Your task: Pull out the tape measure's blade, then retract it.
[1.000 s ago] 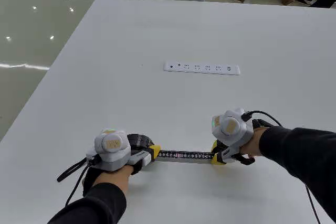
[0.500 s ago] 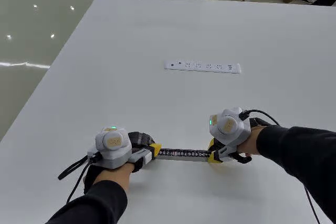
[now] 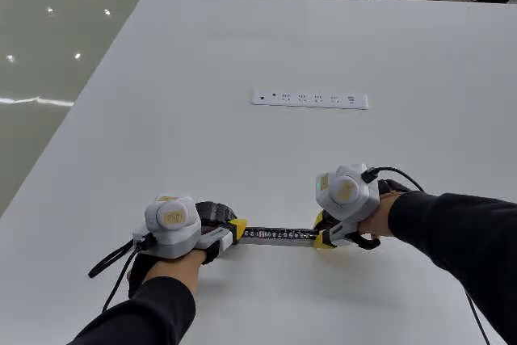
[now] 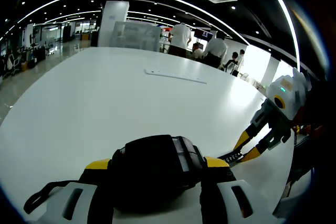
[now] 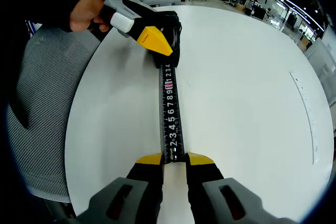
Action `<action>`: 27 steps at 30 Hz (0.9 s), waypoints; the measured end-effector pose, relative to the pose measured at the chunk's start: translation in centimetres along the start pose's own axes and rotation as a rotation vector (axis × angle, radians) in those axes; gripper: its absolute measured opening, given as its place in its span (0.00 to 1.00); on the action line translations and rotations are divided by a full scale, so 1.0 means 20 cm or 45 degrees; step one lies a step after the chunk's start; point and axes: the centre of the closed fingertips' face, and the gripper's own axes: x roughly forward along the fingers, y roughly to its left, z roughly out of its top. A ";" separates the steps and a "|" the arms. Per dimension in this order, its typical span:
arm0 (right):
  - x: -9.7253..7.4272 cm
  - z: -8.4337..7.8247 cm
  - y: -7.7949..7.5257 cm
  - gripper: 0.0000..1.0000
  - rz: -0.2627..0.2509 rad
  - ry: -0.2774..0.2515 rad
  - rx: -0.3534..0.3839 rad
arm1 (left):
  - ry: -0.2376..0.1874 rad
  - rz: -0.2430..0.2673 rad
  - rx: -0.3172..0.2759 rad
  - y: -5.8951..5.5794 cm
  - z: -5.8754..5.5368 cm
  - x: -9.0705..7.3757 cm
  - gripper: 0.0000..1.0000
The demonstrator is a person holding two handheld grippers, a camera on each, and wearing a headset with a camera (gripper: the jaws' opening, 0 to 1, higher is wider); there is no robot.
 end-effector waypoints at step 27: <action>0.05 0.10 0.02 0.13 -0.019 -0.060 0.039 | -0.003 -0.004 -0.002 0.00 0.00 0.00 0.62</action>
